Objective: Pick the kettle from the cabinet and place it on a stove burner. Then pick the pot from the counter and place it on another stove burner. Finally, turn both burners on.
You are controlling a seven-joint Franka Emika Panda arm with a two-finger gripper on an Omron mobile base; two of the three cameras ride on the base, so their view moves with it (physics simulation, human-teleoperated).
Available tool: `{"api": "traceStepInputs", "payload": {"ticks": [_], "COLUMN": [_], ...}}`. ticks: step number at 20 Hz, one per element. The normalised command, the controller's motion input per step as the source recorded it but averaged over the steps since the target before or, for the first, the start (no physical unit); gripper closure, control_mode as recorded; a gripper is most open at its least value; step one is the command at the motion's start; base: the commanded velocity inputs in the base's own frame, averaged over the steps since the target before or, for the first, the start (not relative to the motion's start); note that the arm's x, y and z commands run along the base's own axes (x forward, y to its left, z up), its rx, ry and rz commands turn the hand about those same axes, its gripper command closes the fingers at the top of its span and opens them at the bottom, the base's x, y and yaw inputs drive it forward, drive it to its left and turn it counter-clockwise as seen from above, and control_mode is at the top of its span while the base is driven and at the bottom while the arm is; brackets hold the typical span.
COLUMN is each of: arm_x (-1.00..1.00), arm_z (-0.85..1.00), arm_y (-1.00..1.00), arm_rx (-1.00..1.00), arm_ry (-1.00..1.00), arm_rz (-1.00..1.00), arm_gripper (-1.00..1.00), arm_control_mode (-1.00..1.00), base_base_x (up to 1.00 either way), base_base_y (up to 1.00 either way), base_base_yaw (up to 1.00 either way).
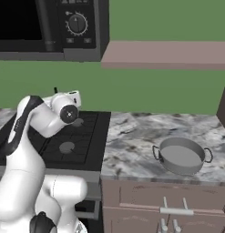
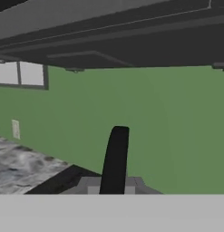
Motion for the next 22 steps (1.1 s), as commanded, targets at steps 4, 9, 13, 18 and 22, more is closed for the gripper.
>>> {"api": "traceStepInputs", "payload": {"ticks": [4, 9, 13, 18, 22], "arm_x": [0.3, 0.29, 0.32, 0.33, 0.27], "arm_z": [-0.27, -0.23, -0.24, -0.29, -0.23], "arm_y": [0.04, 0.01, 0.06, 0.12, 0.07], "arm_rx": [0.0, 0.0, 0.0, 0.0, 0.0], "arm_ry": [0.0, 0.0, 0.0, 0.0, 0.0], "arm_rz": [0.0, 0.0, 0.0, 0.0, 0.0], "arm_gripper": [1.0, 1.0, 1.0, 1.0, 1.0], "arm_control_mode": [-1.0, -1.0, -1.0, -1.0, -1.0], "base_base_x": [0.0, 0.0, 0.0, 0.0, 0.0], "base_base_y": [0.0, 0.0, 0.0, 0.0, 0.0], "base_base_yaw": [0.0, 0.0, 0.0, 0.0, 0.0]}}
